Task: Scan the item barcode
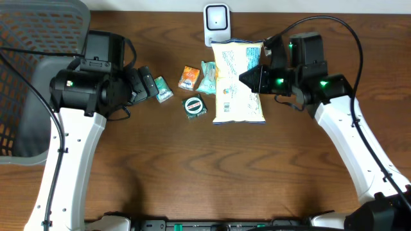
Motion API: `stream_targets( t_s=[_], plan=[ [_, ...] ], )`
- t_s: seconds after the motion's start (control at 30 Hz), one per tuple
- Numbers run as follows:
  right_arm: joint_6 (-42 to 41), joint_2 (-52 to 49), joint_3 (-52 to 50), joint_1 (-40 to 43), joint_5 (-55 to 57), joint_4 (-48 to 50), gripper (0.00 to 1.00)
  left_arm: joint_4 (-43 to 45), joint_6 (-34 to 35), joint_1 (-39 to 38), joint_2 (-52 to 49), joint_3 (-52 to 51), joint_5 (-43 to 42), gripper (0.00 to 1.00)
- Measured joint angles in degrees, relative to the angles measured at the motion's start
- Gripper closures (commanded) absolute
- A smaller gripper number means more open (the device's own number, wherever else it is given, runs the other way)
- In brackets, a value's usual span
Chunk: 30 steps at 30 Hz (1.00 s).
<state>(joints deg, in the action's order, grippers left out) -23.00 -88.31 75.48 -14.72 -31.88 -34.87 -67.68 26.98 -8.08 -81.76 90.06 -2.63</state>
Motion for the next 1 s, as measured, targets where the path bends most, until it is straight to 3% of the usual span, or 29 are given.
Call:
stream_targets(
  t_s=[0.23,0.47,0.7,0.93,1.0],
  plan=[
    [0.0,-0.2,0.0,-0.5,4.6,-0.6,0.99,0.0,0.0,0.0,0.0,0.0,0.0,0.02],
    [0.0,-1.3,0.0,-4.1,24.8,-4.6,0.99,0.0,0.0,0.0,0.0,0.0,0.0,0.02],
    [1.0,-4.2,0.0,-13.0,57.8,-11.9,0.99,0.0,0.0,0.0,0.0,0.0,0.0,0.02],
    [3.0,-13.0,0.0,-19.0,72.9,-13.9,0.96,0.0,0.0,0.0,0.0,0.0,0.0,0.02],
    [3.3,-16.9,0.0,-19.2,76.4,-15.1,0.91,0.0,0.0,0.0,0.0,0.0,0.0,0.02]
  ],
)
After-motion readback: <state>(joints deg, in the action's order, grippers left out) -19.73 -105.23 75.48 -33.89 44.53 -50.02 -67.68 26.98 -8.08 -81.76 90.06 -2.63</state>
